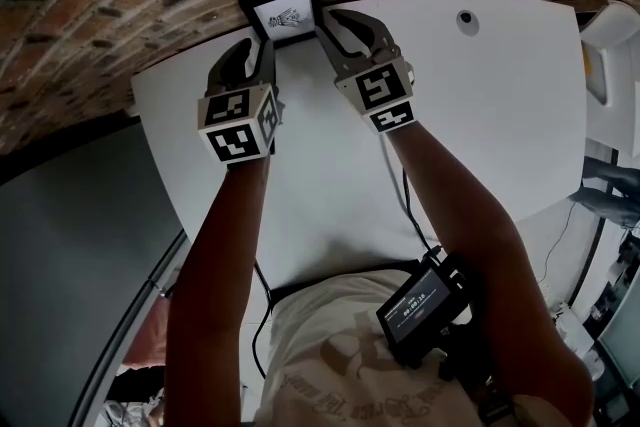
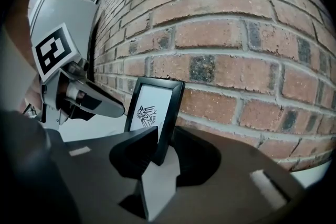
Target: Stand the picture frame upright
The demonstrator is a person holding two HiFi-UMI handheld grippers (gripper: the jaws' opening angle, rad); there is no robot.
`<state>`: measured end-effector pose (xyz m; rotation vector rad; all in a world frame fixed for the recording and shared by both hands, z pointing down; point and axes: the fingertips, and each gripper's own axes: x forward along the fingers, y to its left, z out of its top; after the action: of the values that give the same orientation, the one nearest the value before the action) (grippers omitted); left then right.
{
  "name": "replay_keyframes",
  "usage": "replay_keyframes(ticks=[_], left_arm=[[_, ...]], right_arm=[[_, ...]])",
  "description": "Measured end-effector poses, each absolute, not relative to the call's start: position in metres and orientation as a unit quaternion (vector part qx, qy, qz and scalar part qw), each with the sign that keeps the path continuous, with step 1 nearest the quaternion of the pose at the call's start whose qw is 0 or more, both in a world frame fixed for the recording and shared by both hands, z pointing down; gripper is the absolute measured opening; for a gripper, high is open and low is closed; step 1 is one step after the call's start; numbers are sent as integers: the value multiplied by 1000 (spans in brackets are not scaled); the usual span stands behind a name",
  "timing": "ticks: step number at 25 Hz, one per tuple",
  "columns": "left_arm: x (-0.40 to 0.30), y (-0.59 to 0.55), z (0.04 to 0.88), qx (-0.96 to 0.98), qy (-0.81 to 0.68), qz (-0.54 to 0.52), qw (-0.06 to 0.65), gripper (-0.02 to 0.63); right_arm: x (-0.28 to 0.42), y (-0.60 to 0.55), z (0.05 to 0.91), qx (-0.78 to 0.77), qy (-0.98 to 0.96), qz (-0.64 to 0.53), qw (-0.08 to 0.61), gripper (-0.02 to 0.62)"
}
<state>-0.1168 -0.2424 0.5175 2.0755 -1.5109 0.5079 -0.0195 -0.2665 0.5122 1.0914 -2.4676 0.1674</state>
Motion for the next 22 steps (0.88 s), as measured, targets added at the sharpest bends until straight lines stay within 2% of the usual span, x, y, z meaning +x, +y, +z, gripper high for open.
replay_keyframes(ticks=[14, 22], left_arm=[[-113, -186, 486, 772, -556, 177, 252, 113], [-105, -140, 468, 781, -552, 165, 243, 50]], right_arm=[[2, -224, 486, 401, -889, 62, 211, 28], [12, -189, 465, 393, -896, 65, 198, 8]])
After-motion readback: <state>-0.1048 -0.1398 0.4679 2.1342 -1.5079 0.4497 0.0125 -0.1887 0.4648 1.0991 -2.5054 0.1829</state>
